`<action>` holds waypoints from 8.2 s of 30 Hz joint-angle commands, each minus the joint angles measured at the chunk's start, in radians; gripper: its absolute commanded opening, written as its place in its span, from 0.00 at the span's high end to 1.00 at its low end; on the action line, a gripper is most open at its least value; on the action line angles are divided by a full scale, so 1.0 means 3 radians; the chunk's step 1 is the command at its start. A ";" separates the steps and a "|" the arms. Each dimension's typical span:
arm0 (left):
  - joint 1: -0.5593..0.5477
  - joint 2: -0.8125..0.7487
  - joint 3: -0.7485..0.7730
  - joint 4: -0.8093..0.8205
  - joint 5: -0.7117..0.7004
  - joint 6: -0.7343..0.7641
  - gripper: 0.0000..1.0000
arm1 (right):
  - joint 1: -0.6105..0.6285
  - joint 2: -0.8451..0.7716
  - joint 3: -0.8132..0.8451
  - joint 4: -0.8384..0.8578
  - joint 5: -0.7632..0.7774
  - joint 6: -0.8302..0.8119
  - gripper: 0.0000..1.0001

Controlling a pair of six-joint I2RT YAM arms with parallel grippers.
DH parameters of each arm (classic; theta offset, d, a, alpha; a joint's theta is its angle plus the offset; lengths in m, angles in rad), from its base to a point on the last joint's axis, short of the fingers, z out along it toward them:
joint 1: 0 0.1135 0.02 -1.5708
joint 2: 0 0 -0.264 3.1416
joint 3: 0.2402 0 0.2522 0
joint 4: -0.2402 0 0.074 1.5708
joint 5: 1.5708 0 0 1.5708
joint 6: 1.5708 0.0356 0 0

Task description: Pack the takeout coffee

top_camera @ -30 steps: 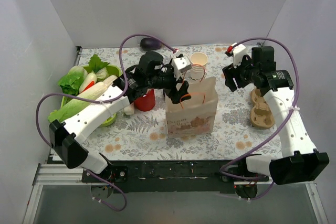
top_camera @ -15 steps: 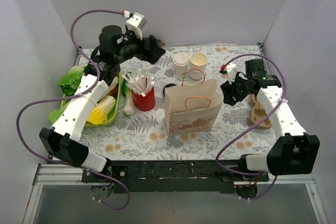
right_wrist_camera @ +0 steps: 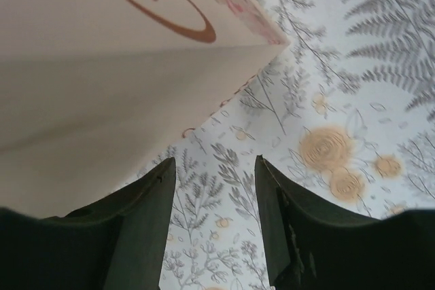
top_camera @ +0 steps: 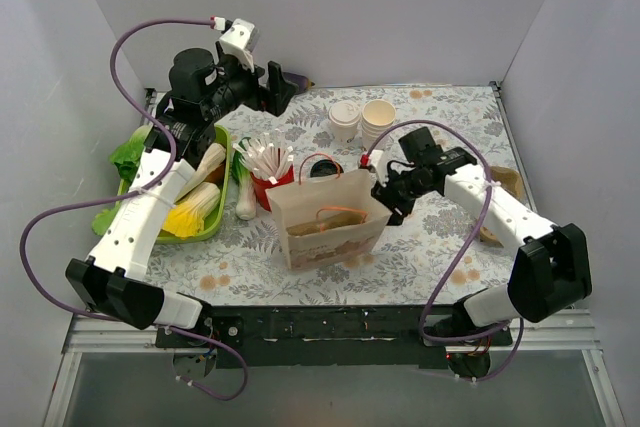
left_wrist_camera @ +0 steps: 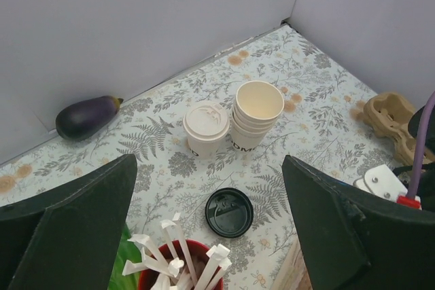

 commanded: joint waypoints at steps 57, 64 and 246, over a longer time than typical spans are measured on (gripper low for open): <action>0.0062 -0.0062 -0.0149 -0.0548 -0.0129 0.0552 0.07 | 0.0086 0.3005 0.3669 0.1369 0.0948 0.0852 0.02; 0.0062 -0.0067 -0.0184 -0.0522 -0.0124 0.0537 0.07 | 0.0086 0.2990 0.3561 0.1302 0.1010 0.0811 0.02; 0.0042 -0.0358 -0.0849 -0.0210 0.0300 0.0445 0.06 | -0.0926 -0.0016 -0.0038 -0.1393 -0.0416 -0.3046 0.18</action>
